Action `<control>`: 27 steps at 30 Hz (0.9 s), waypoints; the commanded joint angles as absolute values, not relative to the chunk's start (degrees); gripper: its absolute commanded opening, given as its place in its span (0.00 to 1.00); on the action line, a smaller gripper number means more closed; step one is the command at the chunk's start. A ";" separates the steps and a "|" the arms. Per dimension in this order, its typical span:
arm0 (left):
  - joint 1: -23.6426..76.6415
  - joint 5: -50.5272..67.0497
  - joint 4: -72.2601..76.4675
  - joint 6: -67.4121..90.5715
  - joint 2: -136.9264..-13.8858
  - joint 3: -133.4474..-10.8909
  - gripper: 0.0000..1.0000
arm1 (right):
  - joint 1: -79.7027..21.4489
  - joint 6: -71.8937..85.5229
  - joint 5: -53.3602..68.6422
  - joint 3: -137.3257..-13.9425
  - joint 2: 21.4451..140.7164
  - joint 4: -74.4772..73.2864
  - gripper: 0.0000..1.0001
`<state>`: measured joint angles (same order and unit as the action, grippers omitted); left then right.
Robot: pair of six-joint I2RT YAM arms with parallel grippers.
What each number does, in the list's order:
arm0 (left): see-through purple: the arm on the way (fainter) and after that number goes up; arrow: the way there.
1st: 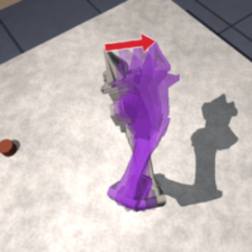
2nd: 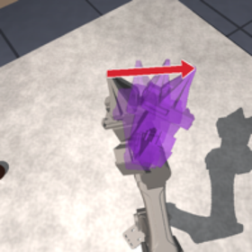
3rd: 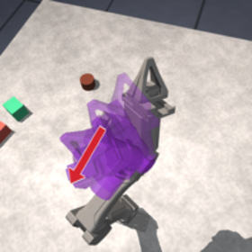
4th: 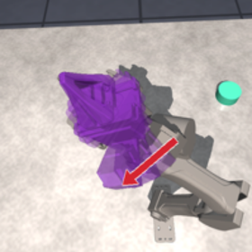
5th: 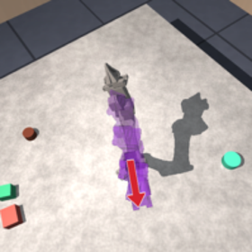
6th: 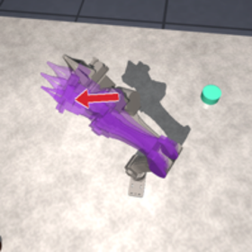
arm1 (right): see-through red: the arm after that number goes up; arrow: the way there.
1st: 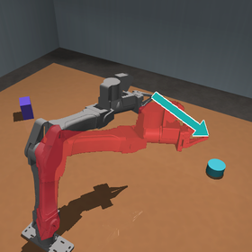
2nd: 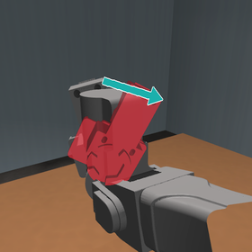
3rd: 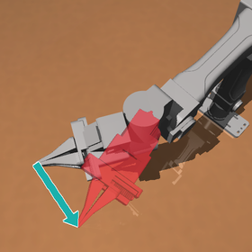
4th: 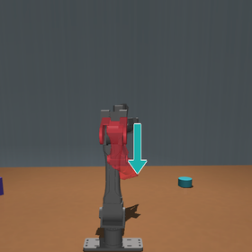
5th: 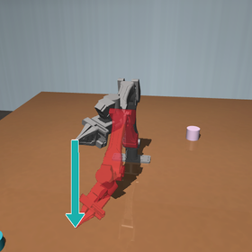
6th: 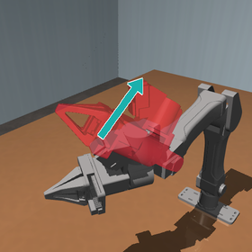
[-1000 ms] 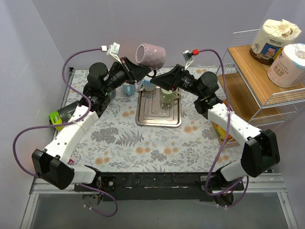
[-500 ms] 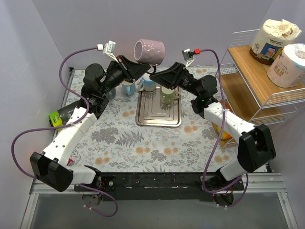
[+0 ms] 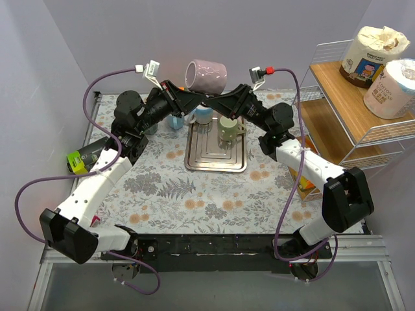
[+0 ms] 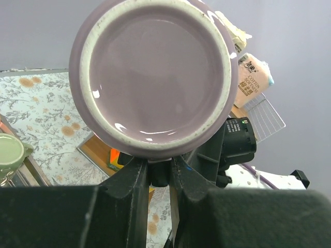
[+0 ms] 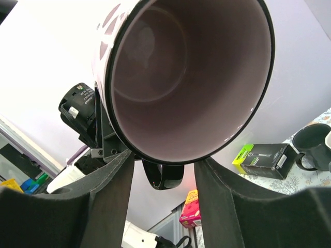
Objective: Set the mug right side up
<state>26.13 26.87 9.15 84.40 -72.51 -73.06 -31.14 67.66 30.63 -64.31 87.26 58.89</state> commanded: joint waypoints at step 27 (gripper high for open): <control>26.54 8.28 -5.00 77.09 -60.75 -65.22 0.98 | -34.71 54.24 24.88 -72.07 88.50 35.96 0.01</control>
